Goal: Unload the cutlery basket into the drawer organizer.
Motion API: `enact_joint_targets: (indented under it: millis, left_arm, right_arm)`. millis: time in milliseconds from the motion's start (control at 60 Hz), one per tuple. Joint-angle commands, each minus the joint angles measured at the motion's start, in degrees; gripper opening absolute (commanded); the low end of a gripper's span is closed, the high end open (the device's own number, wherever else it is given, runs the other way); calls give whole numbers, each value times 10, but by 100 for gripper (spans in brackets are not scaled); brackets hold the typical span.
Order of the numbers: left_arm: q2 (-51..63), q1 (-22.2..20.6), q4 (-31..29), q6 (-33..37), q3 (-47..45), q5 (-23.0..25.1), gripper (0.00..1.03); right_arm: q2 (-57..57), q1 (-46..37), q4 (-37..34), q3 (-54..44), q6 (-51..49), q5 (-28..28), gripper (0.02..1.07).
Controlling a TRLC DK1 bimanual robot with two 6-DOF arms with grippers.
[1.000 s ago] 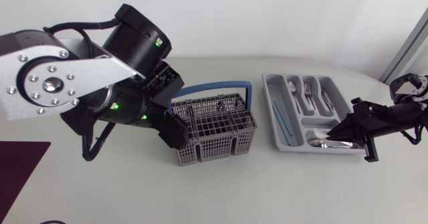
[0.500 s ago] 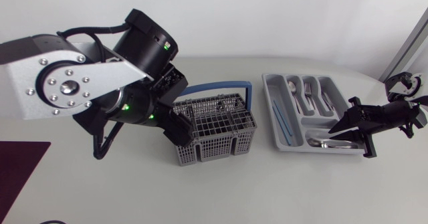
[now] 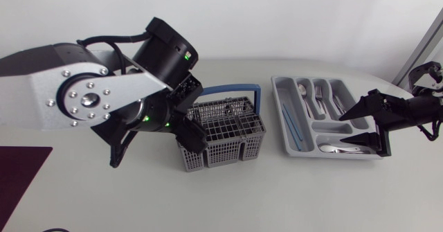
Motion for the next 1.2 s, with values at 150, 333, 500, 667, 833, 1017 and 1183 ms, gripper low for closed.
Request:
enact_joint_targets:
  millis: [150, 333, 500, 667, 833, 1017, 1183]
  left_arm:
    - [29, -10, 3, -28, -2, -14, 85]
    - [44, -6, 1, -35, 5, -24, 70]
    - [65, 1, 1, -37, 11, -33, 58]
    - [76, 1, 0, -43, 16, -40, 55]
    - [76, 7, 0, -45, 20, -46, 44]
    - [84, 8, 1, -47, 21, -46, 40]
    - [89, 9, 2, -48, 25, -46, 35]
  right_arm:
    - [-94, 18, -32, -72, 33, -57, 94]
    - [-168, 44, -33, -125, 73, -83, 94]
    - [-240, 86, -32, -173, 113, -96, 94]
    - [-317, 138, -25, -217, 157, -97, 94]
    - [-369, 172, -23, -241, 187, -97, 94]
    - [-400, 195, -14, -258, 214, -96, 94]
    - [-415, 202, -7, -267, 224, -94, 94]
